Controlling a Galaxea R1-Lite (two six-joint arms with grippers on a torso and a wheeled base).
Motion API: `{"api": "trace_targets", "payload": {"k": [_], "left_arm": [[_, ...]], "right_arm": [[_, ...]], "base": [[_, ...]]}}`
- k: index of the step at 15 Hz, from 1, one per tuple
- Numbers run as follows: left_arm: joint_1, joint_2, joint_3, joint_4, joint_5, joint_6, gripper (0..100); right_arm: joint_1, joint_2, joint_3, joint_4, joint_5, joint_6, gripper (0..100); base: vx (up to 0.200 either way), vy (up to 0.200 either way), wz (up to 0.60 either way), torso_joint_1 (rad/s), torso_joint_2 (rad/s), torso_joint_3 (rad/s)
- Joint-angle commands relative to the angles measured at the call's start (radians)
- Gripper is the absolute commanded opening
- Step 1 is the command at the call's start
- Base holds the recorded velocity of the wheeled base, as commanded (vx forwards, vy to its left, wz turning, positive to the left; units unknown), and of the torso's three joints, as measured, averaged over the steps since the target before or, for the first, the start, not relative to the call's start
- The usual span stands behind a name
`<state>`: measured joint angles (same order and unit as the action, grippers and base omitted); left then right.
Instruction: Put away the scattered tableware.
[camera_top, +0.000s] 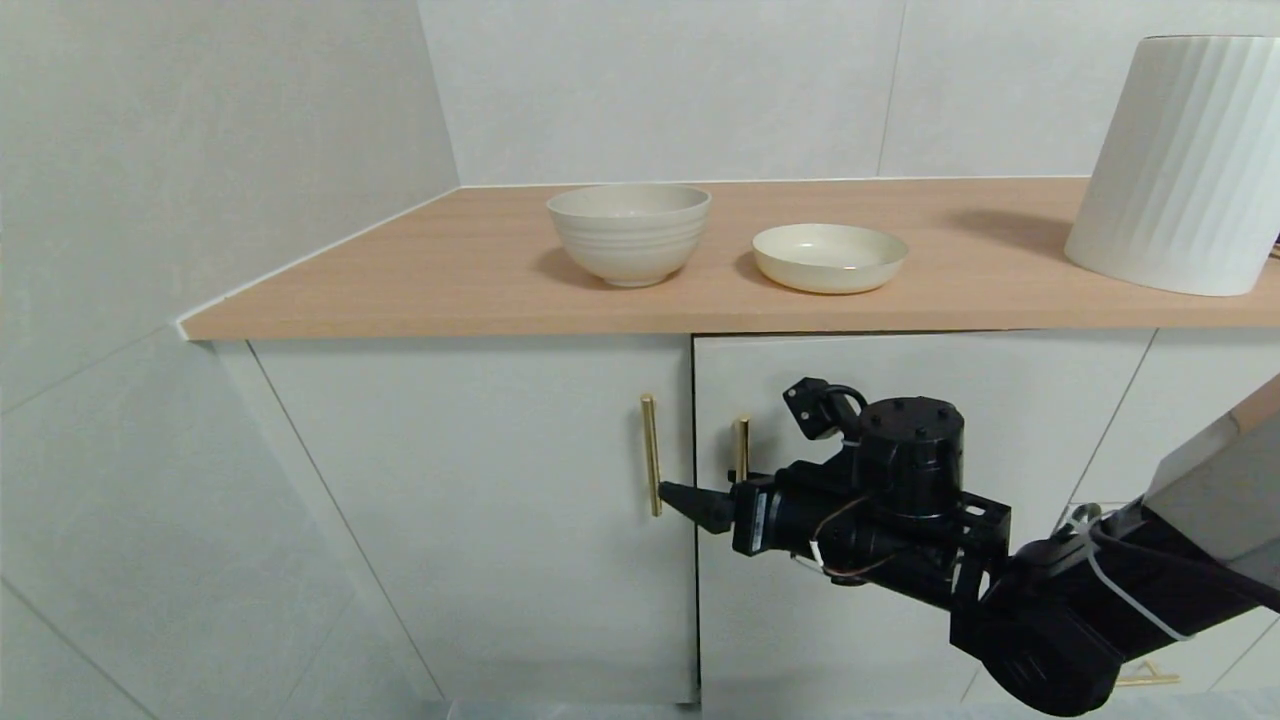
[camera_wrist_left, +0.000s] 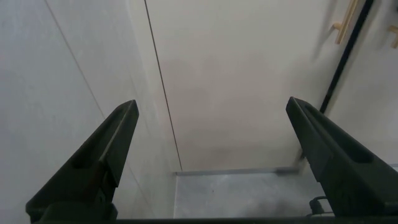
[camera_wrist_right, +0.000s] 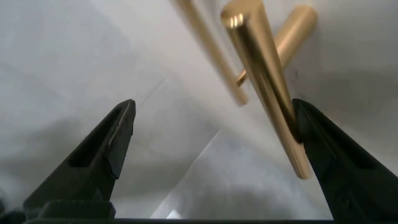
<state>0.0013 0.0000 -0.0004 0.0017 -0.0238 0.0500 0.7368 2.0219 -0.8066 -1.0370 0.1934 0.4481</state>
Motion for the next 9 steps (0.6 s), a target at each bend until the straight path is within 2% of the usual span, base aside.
{"api": "trace_targets", "payload": {"k": [1, 5, 7, 8, 9], "left_arm": [[0.0, 0.002, 0.0, 0.0, -0.001, -0.001, 100], [0.0, 0.002, 0.0, 0.0, -0.001, 0.002, 100], [0.0, 0.002, -0.004, -0.002, -0.015, 0.014, 100], [0.0, 0.0, -0.024, -0.002, -0.038, 0.008, 100], [0.0, 0.0, -0.07, 0.006, -0.054, -0.019, 100]], "right_arm": [[0.006, -0.045, 0.033, -0.003, 0.035, 0.001, 100], [0.004, -0.137, 0.147, -0.003, 0.11, 0.001, 100], [0.001, -0.189, 0.204, 0.003, 0.158, 0.001, 100], [0.001, -0.207, 0.228, 0.002, 0.175, 0.001, 100], [0.001, -0.223, 0.25, 0.002, 0.187, 0.001, 100]], "base": [[0.0, 0.0, 0.0, 0.0, 0.0, 0.0], [0.0, 0.0, 0.0, 0.0, 0.0, 0.0], [0.0, 0.0, 0.0, 0.0, 0.0, 0.0], [0.0, 0.0, 0.0, 0.0, 0.0, 0.0], [0.0, 0.0, 0.0, 0.0, 0.0, 0.0]]}}
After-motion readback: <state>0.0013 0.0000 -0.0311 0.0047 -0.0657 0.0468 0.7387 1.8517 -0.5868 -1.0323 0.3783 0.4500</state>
